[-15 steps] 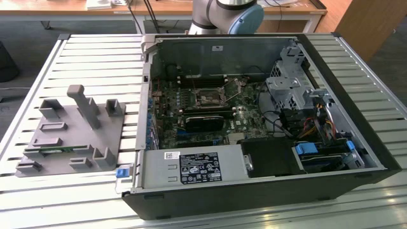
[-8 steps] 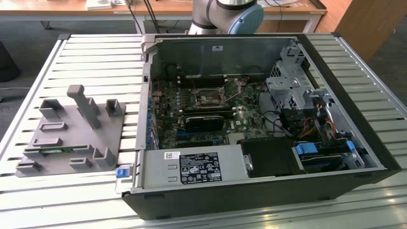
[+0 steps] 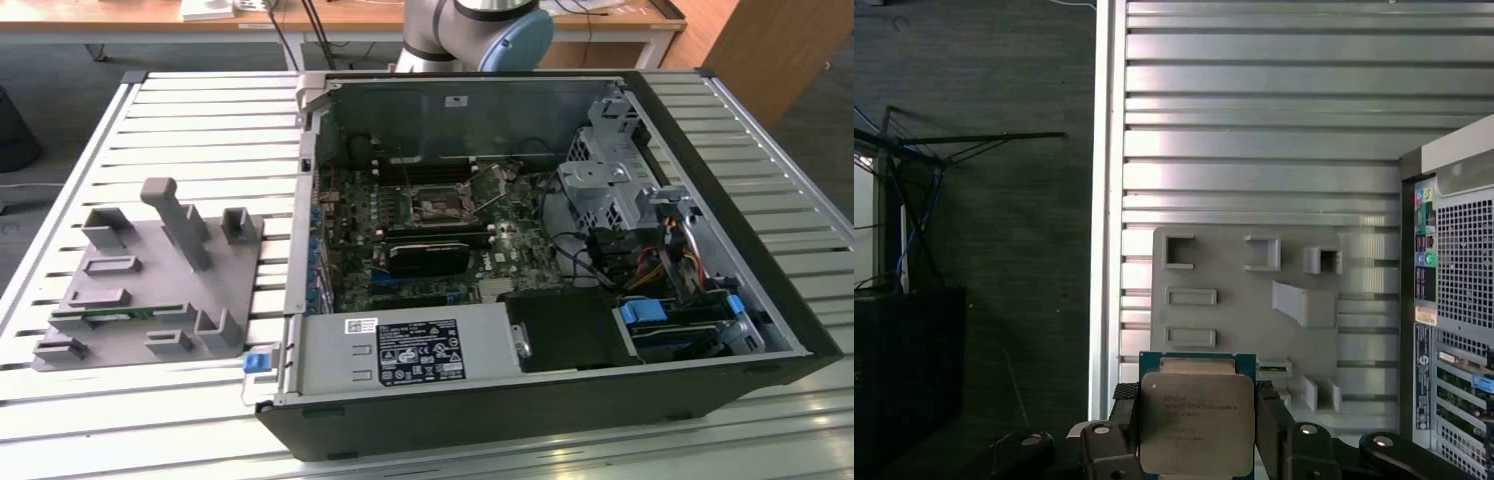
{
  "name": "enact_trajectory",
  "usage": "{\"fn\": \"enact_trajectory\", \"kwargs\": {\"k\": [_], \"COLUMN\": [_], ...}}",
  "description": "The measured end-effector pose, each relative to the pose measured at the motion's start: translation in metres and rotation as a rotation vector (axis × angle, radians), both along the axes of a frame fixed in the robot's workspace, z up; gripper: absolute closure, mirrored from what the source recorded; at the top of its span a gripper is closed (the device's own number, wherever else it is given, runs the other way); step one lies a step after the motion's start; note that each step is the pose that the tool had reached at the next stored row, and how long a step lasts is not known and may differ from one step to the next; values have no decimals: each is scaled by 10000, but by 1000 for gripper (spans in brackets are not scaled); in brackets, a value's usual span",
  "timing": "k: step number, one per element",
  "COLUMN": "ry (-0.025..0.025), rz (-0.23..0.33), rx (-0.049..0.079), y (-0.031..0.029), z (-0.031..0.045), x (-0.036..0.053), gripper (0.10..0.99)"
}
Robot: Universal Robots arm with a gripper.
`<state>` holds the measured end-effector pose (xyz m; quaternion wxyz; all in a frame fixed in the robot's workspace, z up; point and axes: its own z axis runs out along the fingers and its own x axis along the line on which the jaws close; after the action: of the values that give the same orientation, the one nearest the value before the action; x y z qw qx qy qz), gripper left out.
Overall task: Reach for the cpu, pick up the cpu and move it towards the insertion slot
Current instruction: 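Pick up the cpu and move it towards the insertion slot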
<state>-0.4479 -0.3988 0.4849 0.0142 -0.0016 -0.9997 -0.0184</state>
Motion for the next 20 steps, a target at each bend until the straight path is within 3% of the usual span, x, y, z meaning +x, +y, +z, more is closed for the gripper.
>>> {"fn": "enact_trajectory", "kwargs": {"k": [13, 20], "ry": [1, 0], "rz": [-1, 0], "rx": [-4, -4], "y": [4, 4], "z": [66, 66], "x": [4, 82], "gripper": [541, 541]}}
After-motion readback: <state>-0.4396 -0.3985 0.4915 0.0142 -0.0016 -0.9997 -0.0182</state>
